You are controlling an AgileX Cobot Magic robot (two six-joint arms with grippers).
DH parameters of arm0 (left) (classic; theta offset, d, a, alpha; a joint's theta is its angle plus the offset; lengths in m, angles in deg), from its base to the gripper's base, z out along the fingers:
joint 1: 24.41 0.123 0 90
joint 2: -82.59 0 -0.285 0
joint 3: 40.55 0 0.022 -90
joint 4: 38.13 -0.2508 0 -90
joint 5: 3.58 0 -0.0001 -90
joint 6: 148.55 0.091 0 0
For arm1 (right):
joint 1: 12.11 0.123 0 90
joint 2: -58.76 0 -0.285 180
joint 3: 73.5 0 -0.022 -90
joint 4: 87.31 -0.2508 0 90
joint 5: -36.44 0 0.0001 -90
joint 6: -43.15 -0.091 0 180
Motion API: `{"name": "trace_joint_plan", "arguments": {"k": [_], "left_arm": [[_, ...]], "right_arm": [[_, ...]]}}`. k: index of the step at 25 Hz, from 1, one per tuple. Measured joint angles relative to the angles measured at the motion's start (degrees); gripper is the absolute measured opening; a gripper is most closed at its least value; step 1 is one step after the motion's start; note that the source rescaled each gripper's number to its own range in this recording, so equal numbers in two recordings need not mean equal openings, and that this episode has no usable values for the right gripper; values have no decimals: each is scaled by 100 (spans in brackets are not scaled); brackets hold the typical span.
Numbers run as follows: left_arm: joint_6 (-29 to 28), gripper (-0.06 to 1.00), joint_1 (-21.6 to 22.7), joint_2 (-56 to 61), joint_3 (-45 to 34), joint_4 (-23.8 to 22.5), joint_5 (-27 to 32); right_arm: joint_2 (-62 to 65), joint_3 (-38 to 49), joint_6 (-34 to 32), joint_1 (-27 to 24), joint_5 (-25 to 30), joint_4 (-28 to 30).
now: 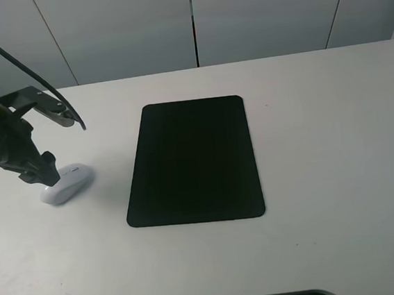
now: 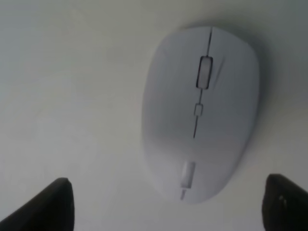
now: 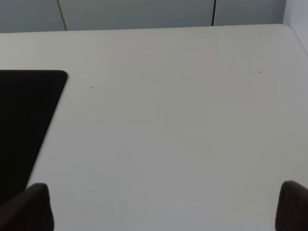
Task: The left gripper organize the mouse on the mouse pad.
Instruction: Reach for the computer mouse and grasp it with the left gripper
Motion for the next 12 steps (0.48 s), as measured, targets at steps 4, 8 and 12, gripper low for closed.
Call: {"name": "trace_joint_plan", "arguments": {"k": [4,8,12], "left_arm": [[63,100,-35,-138,0,-12,-10],[126,100,-153,-341,3,-2,-36],[208,100,-229,-468,3,20,-128]], "right_arm": [[0,0,0,0,0,0],[0,0,0,0,0,0],[0,0,0,0,0,0]]}}
